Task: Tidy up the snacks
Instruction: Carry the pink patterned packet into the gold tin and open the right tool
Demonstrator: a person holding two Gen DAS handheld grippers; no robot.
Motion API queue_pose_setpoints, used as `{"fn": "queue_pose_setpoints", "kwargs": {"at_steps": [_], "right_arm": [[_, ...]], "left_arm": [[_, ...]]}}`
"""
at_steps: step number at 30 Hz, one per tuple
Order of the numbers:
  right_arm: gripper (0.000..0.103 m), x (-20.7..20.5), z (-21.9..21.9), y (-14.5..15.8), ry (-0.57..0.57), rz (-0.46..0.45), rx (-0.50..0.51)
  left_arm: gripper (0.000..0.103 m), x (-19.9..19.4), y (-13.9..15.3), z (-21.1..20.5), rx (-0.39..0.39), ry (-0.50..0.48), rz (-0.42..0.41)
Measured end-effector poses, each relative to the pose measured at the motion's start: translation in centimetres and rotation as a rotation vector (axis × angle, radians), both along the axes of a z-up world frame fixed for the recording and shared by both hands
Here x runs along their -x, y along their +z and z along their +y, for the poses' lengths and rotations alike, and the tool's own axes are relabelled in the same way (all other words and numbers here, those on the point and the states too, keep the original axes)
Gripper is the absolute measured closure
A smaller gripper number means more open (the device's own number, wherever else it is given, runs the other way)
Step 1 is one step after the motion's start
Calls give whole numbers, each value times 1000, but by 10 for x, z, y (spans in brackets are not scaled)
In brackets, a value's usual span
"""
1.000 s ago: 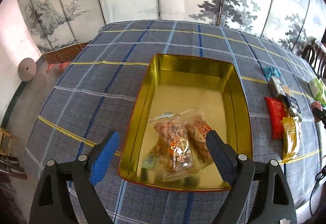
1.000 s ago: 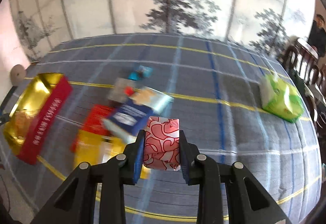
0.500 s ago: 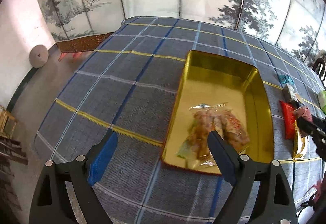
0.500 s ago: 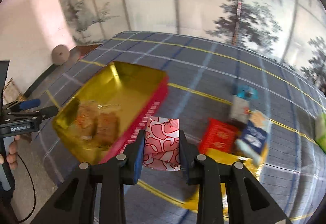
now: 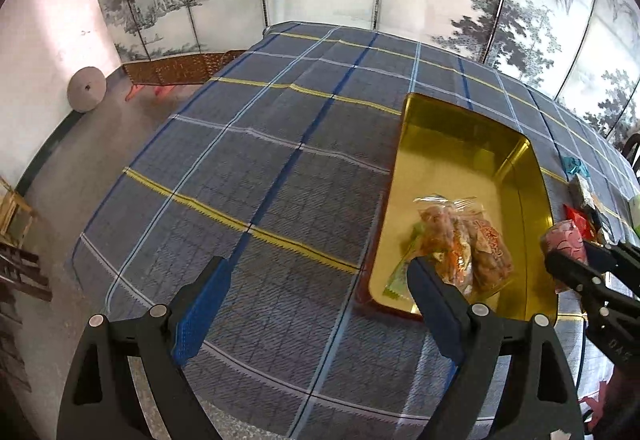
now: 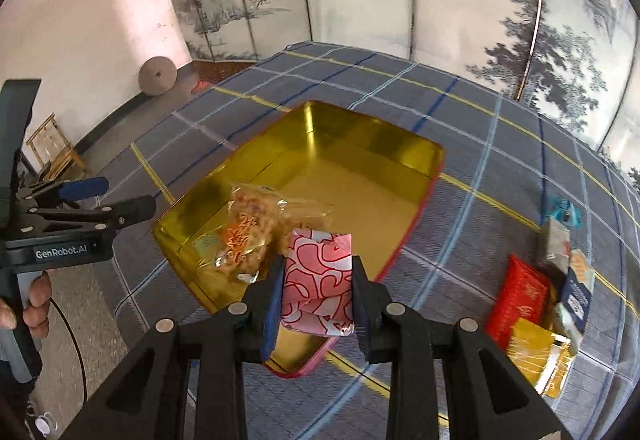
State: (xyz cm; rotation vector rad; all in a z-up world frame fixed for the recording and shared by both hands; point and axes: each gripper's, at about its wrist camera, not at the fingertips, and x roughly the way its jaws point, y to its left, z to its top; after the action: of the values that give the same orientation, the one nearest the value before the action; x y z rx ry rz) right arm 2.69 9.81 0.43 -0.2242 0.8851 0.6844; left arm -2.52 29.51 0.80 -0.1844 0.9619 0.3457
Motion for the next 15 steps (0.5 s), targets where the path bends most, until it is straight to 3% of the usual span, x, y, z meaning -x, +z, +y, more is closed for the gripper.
{"fn": "queue_pose_setpoints", "kwargs": {"at_steps": [15], "right_arm": [[73,-1,25,-17,39,23,45]], "left_arm": [[15,12,-6,14,18,29,13]]}}
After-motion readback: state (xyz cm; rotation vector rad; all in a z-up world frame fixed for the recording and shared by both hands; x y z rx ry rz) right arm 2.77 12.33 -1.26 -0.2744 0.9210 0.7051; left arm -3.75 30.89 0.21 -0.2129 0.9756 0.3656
